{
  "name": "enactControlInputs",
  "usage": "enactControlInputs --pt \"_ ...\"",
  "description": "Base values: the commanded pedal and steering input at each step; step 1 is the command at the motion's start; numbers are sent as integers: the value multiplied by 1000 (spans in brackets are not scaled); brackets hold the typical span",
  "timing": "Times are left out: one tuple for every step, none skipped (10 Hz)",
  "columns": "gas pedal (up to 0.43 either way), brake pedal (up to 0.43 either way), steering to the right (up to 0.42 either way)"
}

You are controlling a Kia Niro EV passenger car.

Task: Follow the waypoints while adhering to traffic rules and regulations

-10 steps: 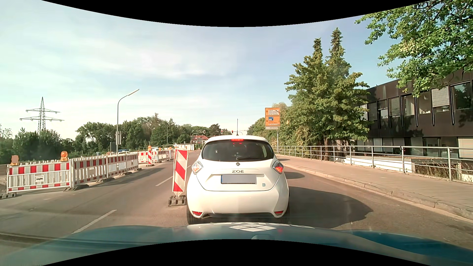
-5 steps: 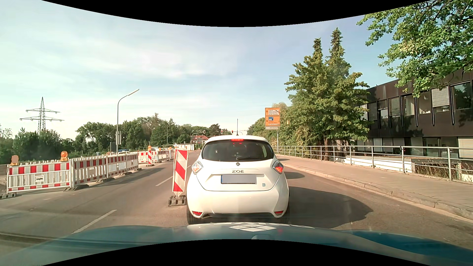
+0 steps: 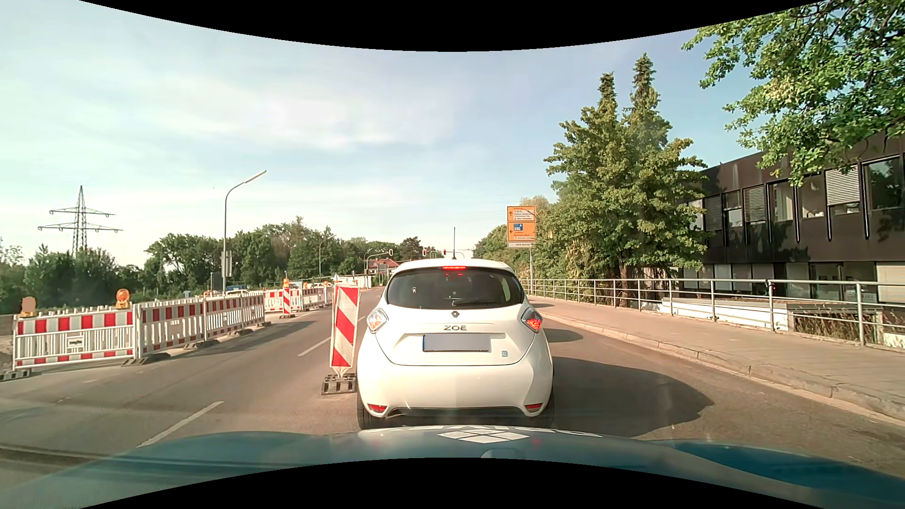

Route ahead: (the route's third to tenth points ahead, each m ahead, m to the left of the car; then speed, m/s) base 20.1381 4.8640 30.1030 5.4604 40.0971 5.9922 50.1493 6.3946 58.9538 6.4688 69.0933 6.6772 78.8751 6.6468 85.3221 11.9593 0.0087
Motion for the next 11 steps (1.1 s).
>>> enactControlInputs --pt "0 268 -21" --pt "0 268 -21" --pt "0 268 -22" --pt "0 268 -21" --pt "0 268 -21" --pt "0 268 -21" --pt "0 268 -21" --pt "0 268 -21" --pt "0 268 -21" --pt "0 268 -22" --pt "0 268 -22"
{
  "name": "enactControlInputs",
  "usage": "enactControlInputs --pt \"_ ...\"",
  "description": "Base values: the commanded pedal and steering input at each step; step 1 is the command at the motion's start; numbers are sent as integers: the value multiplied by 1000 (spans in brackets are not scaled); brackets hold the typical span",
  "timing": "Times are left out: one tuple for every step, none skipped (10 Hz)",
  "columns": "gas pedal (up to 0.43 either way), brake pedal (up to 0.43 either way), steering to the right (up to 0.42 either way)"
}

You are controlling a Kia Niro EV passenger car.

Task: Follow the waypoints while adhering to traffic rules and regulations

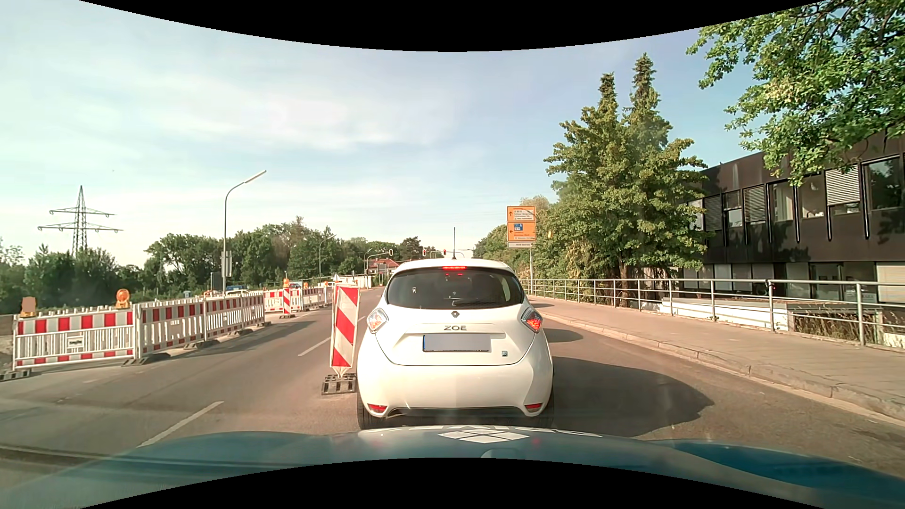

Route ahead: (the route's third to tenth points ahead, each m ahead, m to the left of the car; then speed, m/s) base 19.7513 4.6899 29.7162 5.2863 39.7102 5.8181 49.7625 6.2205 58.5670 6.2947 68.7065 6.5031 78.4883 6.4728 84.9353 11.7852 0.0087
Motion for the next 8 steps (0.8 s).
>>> enactControlInputs --pt "0 268 -21" --pt "0 268 -21" --pt "0 268 -22" --pt "0 268 -21" --pt "0 274 -21" --pt "0 274 -21" --pt "0 268 -21" --pt "0 268 -21"
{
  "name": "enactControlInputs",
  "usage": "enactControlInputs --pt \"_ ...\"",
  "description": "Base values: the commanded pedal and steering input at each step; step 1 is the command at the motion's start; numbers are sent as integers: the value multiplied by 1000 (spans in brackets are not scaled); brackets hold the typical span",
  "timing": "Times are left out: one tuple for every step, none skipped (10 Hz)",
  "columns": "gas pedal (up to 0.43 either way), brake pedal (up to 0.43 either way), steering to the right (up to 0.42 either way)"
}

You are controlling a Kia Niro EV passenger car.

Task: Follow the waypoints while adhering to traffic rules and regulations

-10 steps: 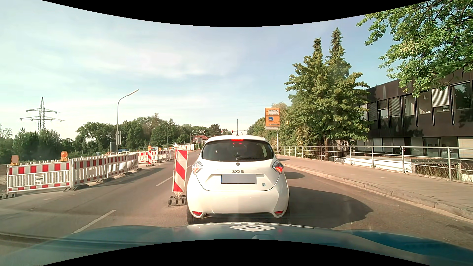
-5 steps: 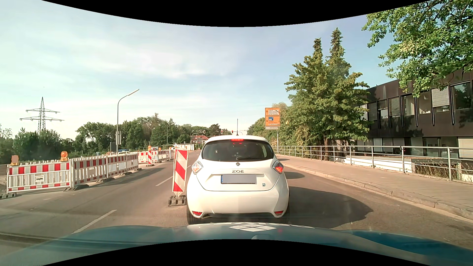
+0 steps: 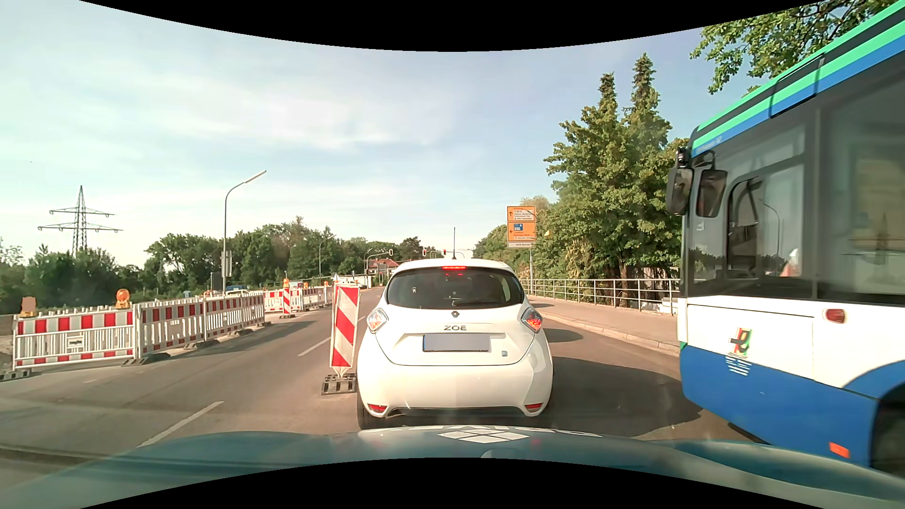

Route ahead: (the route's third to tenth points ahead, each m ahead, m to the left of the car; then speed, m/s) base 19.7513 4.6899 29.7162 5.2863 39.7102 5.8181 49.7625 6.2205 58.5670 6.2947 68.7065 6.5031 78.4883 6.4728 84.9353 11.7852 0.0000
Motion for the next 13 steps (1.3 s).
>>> enactControlInputs --pt "0 274 -21" --pt "0 274 -21" --pt "0 274 -21" --pt "0 274 -21" --pt "0 274 -21" --pt "0 274 -21" --pt "0 274 -21" --pt "0 274 -21" --pt "0 274 -21" --pt "0 274 -21" --pt "0 274 -22" --pt "0 274 -21" --pt "0 274 -21"
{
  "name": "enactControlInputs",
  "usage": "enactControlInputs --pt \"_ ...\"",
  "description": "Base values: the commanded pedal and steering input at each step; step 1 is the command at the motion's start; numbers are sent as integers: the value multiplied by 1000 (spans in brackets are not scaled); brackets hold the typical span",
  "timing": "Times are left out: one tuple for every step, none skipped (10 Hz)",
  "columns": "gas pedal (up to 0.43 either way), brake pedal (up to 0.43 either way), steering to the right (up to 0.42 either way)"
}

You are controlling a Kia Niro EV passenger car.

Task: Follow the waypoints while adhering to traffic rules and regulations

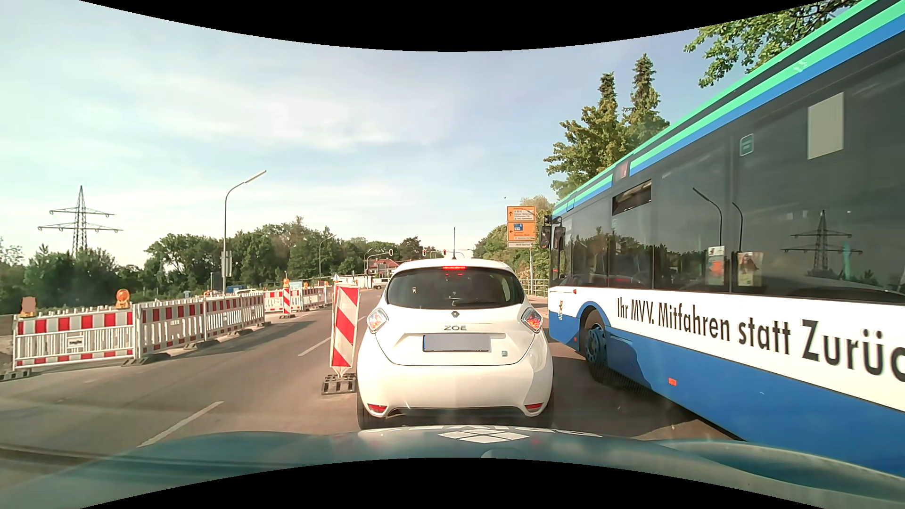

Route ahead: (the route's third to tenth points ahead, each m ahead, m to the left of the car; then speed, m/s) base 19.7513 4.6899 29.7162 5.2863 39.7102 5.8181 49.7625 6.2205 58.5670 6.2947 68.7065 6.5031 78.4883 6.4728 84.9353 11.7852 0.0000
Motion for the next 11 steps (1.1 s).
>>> enactControlInputs --pt "0 274 -22" --pt "0 274 -21" --pt "0 274 -21" --pt "0 274 -21" --pt "0 274 -21" --pt "0 274 -21" --pt "0 274 -21" --pt "0 274 -21" --pt "0 274 -21" --pt "0 274 -21" --pt "0 274 -22"
